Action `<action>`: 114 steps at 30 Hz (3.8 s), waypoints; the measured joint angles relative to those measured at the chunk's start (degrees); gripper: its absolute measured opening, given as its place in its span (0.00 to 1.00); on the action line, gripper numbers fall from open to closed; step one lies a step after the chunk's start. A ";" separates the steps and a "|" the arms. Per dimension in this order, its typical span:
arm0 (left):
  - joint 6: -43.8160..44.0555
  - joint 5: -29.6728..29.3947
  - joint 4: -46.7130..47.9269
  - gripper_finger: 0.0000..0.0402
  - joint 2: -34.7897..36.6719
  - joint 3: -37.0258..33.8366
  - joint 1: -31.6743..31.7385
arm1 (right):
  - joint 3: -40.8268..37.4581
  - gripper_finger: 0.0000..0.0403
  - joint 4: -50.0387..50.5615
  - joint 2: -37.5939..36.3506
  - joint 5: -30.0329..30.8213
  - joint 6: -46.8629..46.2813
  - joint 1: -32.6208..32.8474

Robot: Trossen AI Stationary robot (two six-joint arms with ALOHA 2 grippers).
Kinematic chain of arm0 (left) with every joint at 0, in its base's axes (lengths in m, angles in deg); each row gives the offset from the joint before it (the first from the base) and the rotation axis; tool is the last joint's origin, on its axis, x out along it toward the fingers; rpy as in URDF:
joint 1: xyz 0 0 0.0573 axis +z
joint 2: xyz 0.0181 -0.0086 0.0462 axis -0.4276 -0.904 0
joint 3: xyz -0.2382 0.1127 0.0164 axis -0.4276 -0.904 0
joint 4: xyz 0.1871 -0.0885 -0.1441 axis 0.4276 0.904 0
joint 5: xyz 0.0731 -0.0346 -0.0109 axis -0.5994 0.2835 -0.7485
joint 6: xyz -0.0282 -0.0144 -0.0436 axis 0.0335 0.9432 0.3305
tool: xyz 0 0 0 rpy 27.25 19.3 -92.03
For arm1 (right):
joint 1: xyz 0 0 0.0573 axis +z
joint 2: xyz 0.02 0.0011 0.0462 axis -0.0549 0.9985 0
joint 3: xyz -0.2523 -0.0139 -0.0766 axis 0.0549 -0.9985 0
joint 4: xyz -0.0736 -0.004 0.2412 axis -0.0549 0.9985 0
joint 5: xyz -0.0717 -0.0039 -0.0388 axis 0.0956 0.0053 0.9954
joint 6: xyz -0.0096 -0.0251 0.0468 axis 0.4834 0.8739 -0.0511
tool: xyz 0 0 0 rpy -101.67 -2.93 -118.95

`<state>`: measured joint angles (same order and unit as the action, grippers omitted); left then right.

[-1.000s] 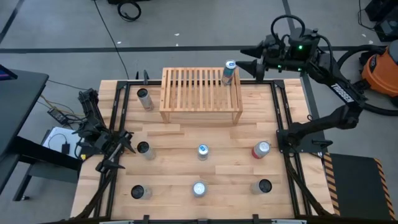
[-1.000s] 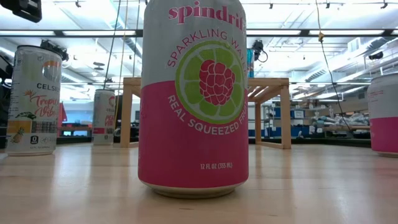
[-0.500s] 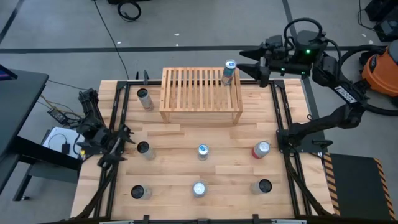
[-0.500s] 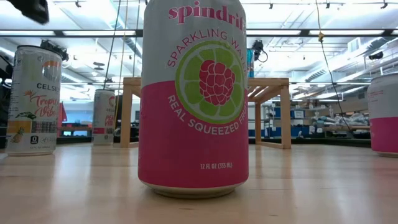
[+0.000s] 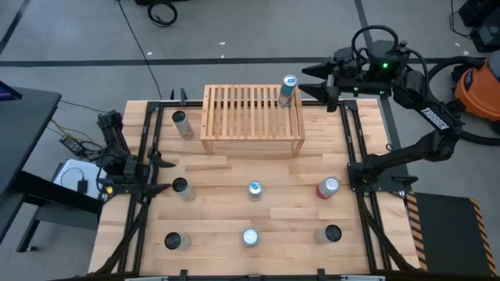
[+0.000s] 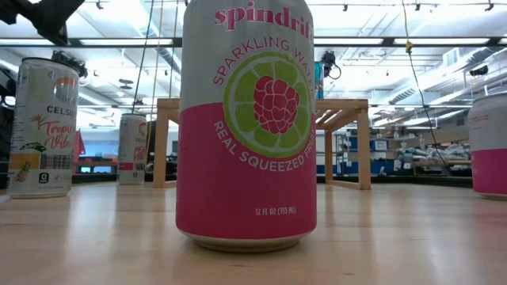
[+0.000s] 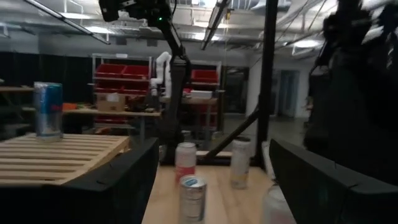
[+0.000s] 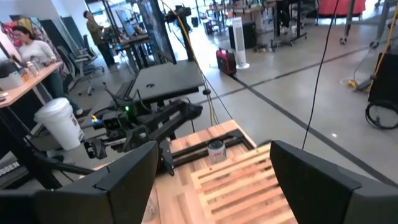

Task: Place canned beverage on shelf
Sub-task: Put the left white and yellow soda can on the shelf

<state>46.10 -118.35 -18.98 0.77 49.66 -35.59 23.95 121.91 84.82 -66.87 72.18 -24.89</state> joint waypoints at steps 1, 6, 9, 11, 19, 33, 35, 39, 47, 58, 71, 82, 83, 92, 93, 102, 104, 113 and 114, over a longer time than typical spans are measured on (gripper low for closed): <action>0.01 -0.52 -0.60 0.78 -0.87 0.09 0.47 | 0.00 0.80 0.49 0.00 0.00 0.01 0.00; 0.93 -2.14 0.03 0.78 -7.91 4.03 2.73 | 0.00 0.80 0.67 0.00 0.00 -0.07 0.00; 0.94 -4.93 1.97 0.78 -13.57 7.89 3.81 | 0.00 0.80 0.65 0.00 0.00 -0.06 0.00; 1.49 -7.24 4.68 0.78 -17.34 10.38 4.43 | 0.00 0.80 0.65 0.00 -0.02 -0.05 0.00; 6.86 -13.98 5.85 0.78 -29.47 17.46 8.18 | 0.00 0.80 1.57 0.00 -0.03 -0.02 0.00; 21.78 -18.53 5.86 0.78 -46.32 18.69 13.04 | 0.00 0.80 5.73 0.00 -0.36 0.30 0.07; 24.92 -20.79 5.78 0.78 -47.58 18.69 13.22 | 0.00 0.80 6.16 0.00 -1.16 0.34 0.07; 25.37 -21.26 5.73 0.78 -48.60 18.69 13.00 | 0.00 0.80 6.97 0.00 -1.55 0.53 0.31; 23.75 -22.00 5.70 0.78 -48.57 18.69 10.30 | 0.00 0.80 6.99 0.00 -1.54 1.11 1.57; 9.75 -31.60 3.49 0.78 -42.22 21.67 15.42 | 0.00 0.80 6.92 0.00 -1.09 0.86 1.92; -3.66 -31.49 3.70 0.78 -31.70 21.70 25.46 | 0.00 0.80 6.92 0.00 -1.09 0.25 2.17; 7.43 -11.13 6.49 0.78 -32.95 21.73 22.16 | 0.00 0.80 6.92 0.00 -1.09 0.25 4.68; 8.14 -10.93 8.19 0.78 -34.04 21.73 21.51 | 0.00 0.80 6.92 0.00 -1.09 0.25 4.79; 20.03 -10.00 20.62 0.78 -39.60 21.68 17.62 | 0.00 0.80 6.92 0.00 -1.09 0.25 4.92; 20.11 -9.39 22.01 0.78 -39.57 21.68 17.10 | 0.00 0.80 6.92 0.00 -1.09 0.25 4.92; 25.84 -3.08 24.62 0.78 -35.42 21.78 14.70 | 0.00 0.80 7.00 0.00 -1.09 0.25 4.92; 27.19 -0.16 27.34 0.78 -34.53 23.53 15.19 | 0.00 0.80 7.01 0.00 -1.09 0.25 4.92; 31.11 19.22 54.48 0.78 -36.95 42.05 21.82 | 0.00 0.80 7.06 0.00 -1.09 0.29 4.92; 30.97 21.82 56.46 0.78 -36.92 43.90 22.45 | 0.00 0.80 7.06 0.00 -1.09 0.27 4.92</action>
<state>77.08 -96.53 37.48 -36.15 93.56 -13.14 23.95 128.96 84.82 -67.96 72.45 -19.97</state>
